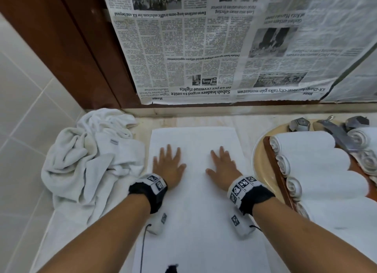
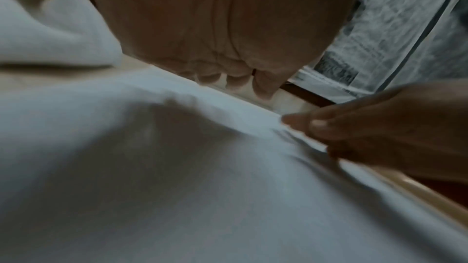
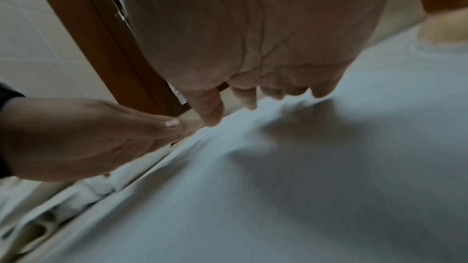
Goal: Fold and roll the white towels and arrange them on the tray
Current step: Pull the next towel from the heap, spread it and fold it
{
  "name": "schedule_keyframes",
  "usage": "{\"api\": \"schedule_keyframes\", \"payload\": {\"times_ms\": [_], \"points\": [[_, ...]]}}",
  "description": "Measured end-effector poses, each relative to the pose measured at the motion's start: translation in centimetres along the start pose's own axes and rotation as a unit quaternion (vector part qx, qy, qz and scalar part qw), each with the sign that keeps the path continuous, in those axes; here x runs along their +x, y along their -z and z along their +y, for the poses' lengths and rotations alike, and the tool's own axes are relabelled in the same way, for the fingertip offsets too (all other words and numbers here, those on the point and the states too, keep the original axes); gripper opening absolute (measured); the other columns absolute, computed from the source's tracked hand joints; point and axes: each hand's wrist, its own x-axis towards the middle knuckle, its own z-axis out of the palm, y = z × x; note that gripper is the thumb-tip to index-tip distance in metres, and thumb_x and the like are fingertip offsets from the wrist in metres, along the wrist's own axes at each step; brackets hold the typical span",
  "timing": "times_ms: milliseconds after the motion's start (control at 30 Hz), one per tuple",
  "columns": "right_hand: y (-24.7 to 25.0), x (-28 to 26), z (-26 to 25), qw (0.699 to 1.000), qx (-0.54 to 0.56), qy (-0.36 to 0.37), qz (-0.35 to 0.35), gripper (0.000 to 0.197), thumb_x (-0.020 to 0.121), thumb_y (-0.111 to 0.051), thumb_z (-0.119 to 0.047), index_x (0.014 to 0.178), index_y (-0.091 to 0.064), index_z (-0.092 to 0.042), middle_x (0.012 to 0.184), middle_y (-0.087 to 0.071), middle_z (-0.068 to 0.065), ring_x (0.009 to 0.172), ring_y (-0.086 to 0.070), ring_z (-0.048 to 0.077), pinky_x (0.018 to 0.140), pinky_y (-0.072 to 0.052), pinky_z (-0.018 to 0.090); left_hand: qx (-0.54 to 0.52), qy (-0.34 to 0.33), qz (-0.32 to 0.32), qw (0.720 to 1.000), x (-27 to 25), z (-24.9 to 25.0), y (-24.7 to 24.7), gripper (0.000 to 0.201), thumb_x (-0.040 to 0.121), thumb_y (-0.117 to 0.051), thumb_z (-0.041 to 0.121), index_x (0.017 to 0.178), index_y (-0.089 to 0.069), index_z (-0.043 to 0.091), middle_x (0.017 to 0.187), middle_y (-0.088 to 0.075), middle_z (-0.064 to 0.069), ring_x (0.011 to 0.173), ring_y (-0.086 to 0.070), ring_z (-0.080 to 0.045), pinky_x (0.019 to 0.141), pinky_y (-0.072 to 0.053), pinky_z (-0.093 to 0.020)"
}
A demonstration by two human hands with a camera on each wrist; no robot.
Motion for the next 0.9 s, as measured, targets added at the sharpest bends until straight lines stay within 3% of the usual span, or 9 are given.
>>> {"api": "schedule_keyframes", "payload": {"times_ms": [100, 167, 300, 367, 467, 600, 733, 833, 900], "points": [[-2.6, -1.4, 0.8, 0.998, -0.022, 0.042, -0.050, 0.075, 0.103, -0.038, -0.050, 0.159, 0.006, -0.027, 0.161, 0.029, 0.001, 0.151, 0.020, 0.026, 0.119, 0.004, 0.052, 0.003, -0.038, -0.068, 0.997, -2.2, -0.1, -3.1, 0.073, 0.096, -0.019, 0.066, 0.155, 0.010, 0.034, 0.161, 0.026, 0.001, 0.150, 0.018, -0.026, 0.118, 0.003, -0.049], [-2.9, -1.5, 2.7, 0.999, -0.023, 0.001, -0.026, 0.076, 0.101, -0.036, -0.055, 0.158, 0.010, -0.030, 0.160, 0.031, -0.003, 0.150, 0.021, 0.024, 0.118, 0.006, 0.055, 0.033, 0.013, -0.039, 0.999, -2.7, -3.0, -4.0, 0.083, 0.084, -0.012, 0.077, 0.153, 0.015, 0.038, 0.159, 0.029, 0.000, 0.150, 0.016, -0.029, 0.119, -0.001, -0.050], [-1.5, -1.7, 4.1, 0.995, -0.033, -0.095, 0.025, 0.079, 0.102, -0.034, -0.054, 0.158, 0.010, -0.021, 0.161, 0.029, 0.011, 0.150, 0.020, 0.032, 0.122, 0.000, 0.052, -0.016, 0.128, -0.011, 0.992, -2.9, -6.0, -2.3, 0.076, 0.097, -0.023, 0.065, 0.153, 0.017, 0.034, 0.163, 0.018, -0.007, 0.151, 0.002, -0.028, 0.120, -0.004, -0.050], [-1.6, -2.6, 2.1, 0.996, -0.061, -0.046, 0.046, 0.078, 0.103, -0.033, -0.052, 0.157, 0.013, -0.018, 0.159, 0.031, 0.014, 0.149, 0.023, 0.033, 0.120, 0.005, 0.049, -0.019, 0.096, 0.012, 0.995, -3.5, -4.5, -1.7, 0.078, 0.094, -0.015, 0.071, 0.154, 0.017, 0.032, 0.162, 0.022, -0.008, 0.151, 0.006, -0.029, 0.119, -0.002, -0.051], [-4.0, -4.3, -1.1, 0.998, -0.023, 0.056, -0.008, 0.077, 0.103, -0.036, -0.051, 0.158, 0.008, -0.020, 0.160, 0.031, 0.009, 0.148, 0.026, 0.030, 0.120, 0.007, 0.048, -0.006, -0.006, -0.022, 1.000, -5.1, -1.7, -3.2, 0.109, 0.058, 0.024, 0.090, 0.153, 0.013, 0.038, 0.159, 0.030, -0.002, 0.150, 0.017, -0.027, 0.118, 0.004, -0.050], [-5.7, -4.2, -0.3, 0.998, -0.027, 0.044, -0.046, 0.075, 0.102, -0.034, -0.055, 0.158, 0.009, -0.028, 0.160, 0.030, -0.001, 0.150, 0.023, 0.025, 0.119, 0.008, 0.050, 0.001, 0.037, -0.041, 0.998, -6.5, -3.7, -5.3, 0.077, 0.092, -0.023, 0.074, 0.148, 0.021, 0.046, 0.152, 0.040, 0.008, 0.147, 0.026, -0.020, 0.117, 0.008, -0.052], [-3.7, -3.3, 3.4, 0.996, -0.052, -0.071, 0.010, 0.078, 0.101, -0.033, -0.056, 0.158, 0.012, -0.028, 0.161, 0.031, 0.004, 0.150, 0.021, 0.029, 0.122, 0.001, 0.052, -0.033, 0.137, -0.044, 0.989, -5.5, -7.4, -2.2, 0.076, 0.098, -0.029, 0.063, 0.154, 0.015, 0.036, 0.163, 0.019, -0.001, 0.150, 0.016, -0.028, 0.119, 0.002, -0.057], [-3.2, -4.3, 2.2, 0.993, -0.105, -0.044, 0.020, 0.079, 0.102, -0.033, -0.054, 0.157, 0.013, -0.021, 0.159, 0.031, 0.011, 0.149, 0.024, 0.032, 0.122, 0.005, 0.049, -0.005, 0.124, -0.043, 0.991, -6.3, -5.2, -1.7, 0.079, 0.091, -0.017, 0.074, 0.154, 0.014, 0.036, 0.163, 0.018, 0.000, 0.150, 0.014, -0.027, 0.119, 0.001, -0.055], [-4.4, -5.4, -0.1, 0.995, -0.099, 0.023, 0.001, 0.079, 0.102, -0.035, -0.053, 0.158, 0.009, -0.020, 0.160, 0.030, 0.010, 0.149, 0.024, 0.032, 0.120, 0.005, 0.049, 0.013, 0.054, -0.049, 0.997, -8.0, -2.1, -3.3, 0.105, 0.061, 0.008, 0.091, 0.153, 0.014, 0.039, 0.161, 0.026, 0.004, 0.150, 0.016, -0.024, 0.117, 0.004, -0.055]]}}
